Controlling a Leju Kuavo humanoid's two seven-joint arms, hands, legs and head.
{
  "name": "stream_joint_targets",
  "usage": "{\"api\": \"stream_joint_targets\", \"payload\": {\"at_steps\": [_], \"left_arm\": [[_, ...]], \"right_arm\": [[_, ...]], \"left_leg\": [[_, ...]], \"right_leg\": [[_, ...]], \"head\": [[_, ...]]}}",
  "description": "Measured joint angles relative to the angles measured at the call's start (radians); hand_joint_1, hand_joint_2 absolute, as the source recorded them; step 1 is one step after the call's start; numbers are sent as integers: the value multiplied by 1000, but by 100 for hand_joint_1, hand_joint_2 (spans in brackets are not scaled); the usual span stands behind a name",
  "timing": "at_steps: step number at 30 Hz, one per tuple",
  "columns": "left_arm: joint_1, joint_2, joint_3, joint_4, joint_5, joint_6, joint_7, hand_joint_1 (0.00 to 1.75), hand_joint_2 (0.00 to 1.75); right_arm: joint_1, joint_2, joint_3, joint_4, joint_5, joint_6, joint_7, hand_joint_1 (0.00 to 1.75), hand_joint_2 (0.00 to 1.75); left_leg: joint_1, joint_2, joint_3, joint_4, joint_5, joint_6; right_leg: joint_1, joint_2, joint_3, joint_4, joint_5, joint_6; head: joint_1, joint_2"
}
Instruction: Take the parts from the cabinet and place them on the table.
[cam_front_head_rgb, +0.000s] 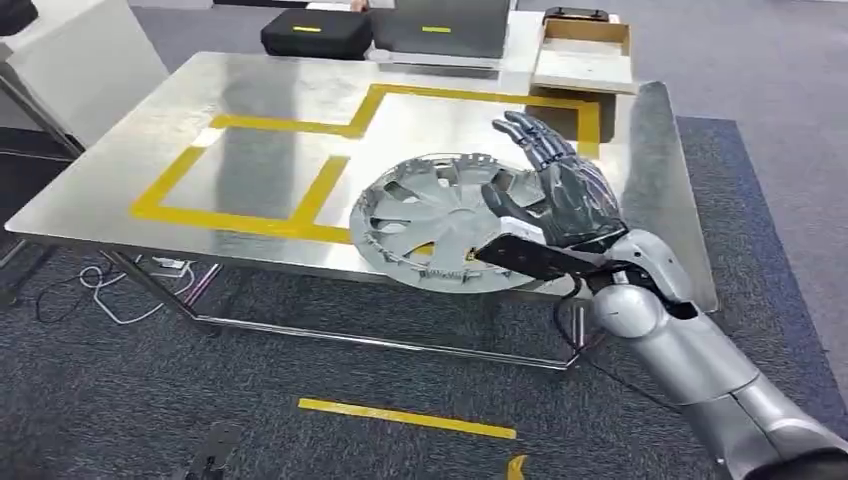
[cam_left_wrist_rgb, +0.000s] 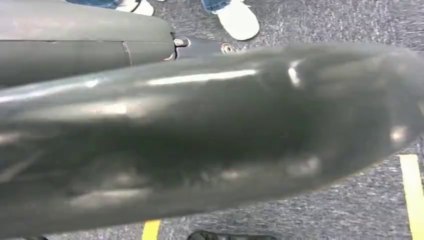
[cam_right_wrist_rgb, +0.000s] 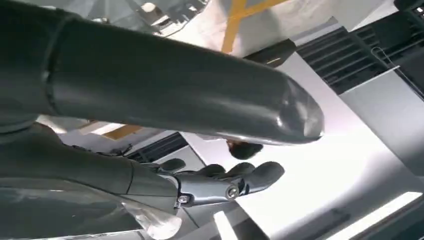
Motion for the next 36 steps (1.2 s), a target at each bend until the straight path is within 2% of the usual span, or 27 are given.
{"api": "stream_joint_targets", "payload": {"at_steps": [1,3,5,7,8,9,11,12,13,17,18,19,21,22,23,24,25,26,27,28,29,31,32,33,34,35,36], "left_arm": [[0,0,0,0,0,0,0,0,0],[0,0,0,0,0,0,0,0,0],[0,0,0,0,0,0,0,0,0],[1,-1,0,0,0,0,0,0,0],[1,-1,0,0,0,0,0,0,0],[0,-1,0,0,1,0,0,0,0],[-1,0,0,0,2,0,-1,0,0],[-1,2,0,0,2,0,-1,0,0],[-2,1,0,0,3,0,-1,0,0],[3,1,0,0,6,1,-2,0,0],[0,-1,0,0,8,2,-2,0,0],[-1,2,0,0,9,3,-2,0,0],[0,3,0,0,10,5,-2,0,0],[1,3,0,0,10,5,-2,0,0],[1,3,0,0,10,5,-2,0,0],[1,3,0,0,10,5,-2,0,0],[1,3,0,0,10,5,-2,0,0],[1,3,0,0,10,5,-2,0,0],[1,3,0,0,10,5,-2,0,0],[1,3,0,0,10,5,-3,0,0],[2,3,0,0,10,5,-3,0,0],[1,3,0,0,11,6,-3,0,0],[3,3,0,0,11,6,-3,0,0],[3,4,0,0,12,6,-3,0,0],[4,5,0,0,12,6,-3,0,0],[5,5,1,0,12,6,-3,0,0],[5,5,1,0,12,6,-3,0,0]], "right_arm": [[-1,0,0,0,0,0,0,0,0],[-3,0,0,0,0,0,0,0,0],[-3,0,-1,0,0,0,0,0,0],[-2,0,-1,1,0,0,0,0,0],[-1,0,-1,2,0,0,0,0,0],[-1,-2,-1,2,0,0,0,0,0],[-2,-5,-6,2,0,1,0,0,0],[-2,-8,-10,1,0,1,0,0,0],[-3,-13,-13,0,0,1,0,0,0],[-3,-28,-15,0,0,3,-2,0,0],[-3,-37,-19,0,0,3,-2,0,0],[-4,-41,-22,0,0,3,-2,0,0],[-1,-52,-26,0,0,3,-1,0,0],[1,-55,-26,0,0,3,-1,0,0],[4,-59,-26,0,0,3,-1,0,0],[5,-62,-27,0,0,4,-1,0,0],[5,-65,-29,0,0,4,-1,0,0],[4,-67,-31,0,0,4,-1,0,0],[3,-69,-32,-2,0,4,-1,0,0],[2,-71,-34,-5,0,5,-1,0,0],[3,-71,-36,-9,0,4,-2,0,0],[4,-74,-39,-9,0,5,-2,0,0],[6,-75,-39,-10,0,8,-2,0,0],[3,-78,-40,-11,0,8,-2,0,0],[3,-78,-40,-11,0,8,-1,0,0],[3,-78,-40,-13,0,8,-1,0,0],[4,-78,-40,-13,0,8,-1,0,0]], "left_leg": [[1,0,-5,4,-8,-4],[2,0,-16,30,-44,-8],[3,0,-62,164,-139,-14],[3,0,-101,306,-204,-16],[3,0,-90,307,-200,-14],[3,0,-60,270,-180,-12],[2,0,51,96,-115,-3],[0,-1,99,13,-109,3],[-4,-1,104,-2,-110,5],[-9,-1,89,-6,-84,28],[-4,3,85,-8,-74,35],[-4,4,73,-8,-66,42],[-6,4,49,-7,-49,46],[-6,5,36,-6,-40,46],[-6,5,24,-6,-32,45],[-5,5,14,-6,-24,44],[-5,5,4,-5,-17,42],[-5,5,-4,-5,-9,39],[-5,4,-7,-4,-4,35],[-11,4,-14,-2,1,29],[-10,4,-14,-2,8,23],[-7,5,-15,-4,19,12],[-8,4,-18,-4,24,5],[-4,3,-28,8,1,1],[-5,3,-41,42,-45,-2],[-4,2,-61,111,-105,-5],[-3,2,-83,195,-158,-8]], "right_leg": [[-6,-3,-3,-7,10,-11],[-6,-5,-9,-7,17,-19],[-3,-7,-26,-7,29,-29],[1,-7,-47,-6,43,-29],[2,-7,-56,-5,49,-29],[3,-6,-65,-3,55,-27],[3,-6,-79,3,63,-22],[3,-6,-82,7,67,-17],[9,-7,-90,13,70,-13],[3,-8,-96,8,93,12],[0,-6,-109,21,66,15],[-1,-7,-132,68,14,21],[-6,-7,-184,231,-85,31],[-6,-7,-201,297,-111,34],[-6,-7,-198,319,-109,36],[-6,-7,-174,301,-89,36],[-6,-7,-128,240,-56,35],[-7,-8,-59,141,-25,32],[-7,-9,9,44,-17,30],[-3,-8,56,-13,-39,28],[-2,-5,48,-13,-33,18],[2,-5,42,-12,-28,9],[1,-6,33,-17,-19,-3],[-4,-11,30,-20,-8,-15],[-4,-11,22,-19,-1,-24],[-3,-10,12,-19,8,-30],[-2,-10,1,-19,15,-30]], "head": [[1,0],[-2,0],[-4,0],[-4,0],[-3,0],[-4,0],[-4,0],[-4,0],[-3,0],[-3,0],[-2,0],[2,0],[0,0],[2,0],[1,0],[1,0],[1,0],[1,0],[2,0],[2,0],[-3,0],[-1,0],[-1,0],[1,0],[-3,0],[-3,0],[-3,0]]}}
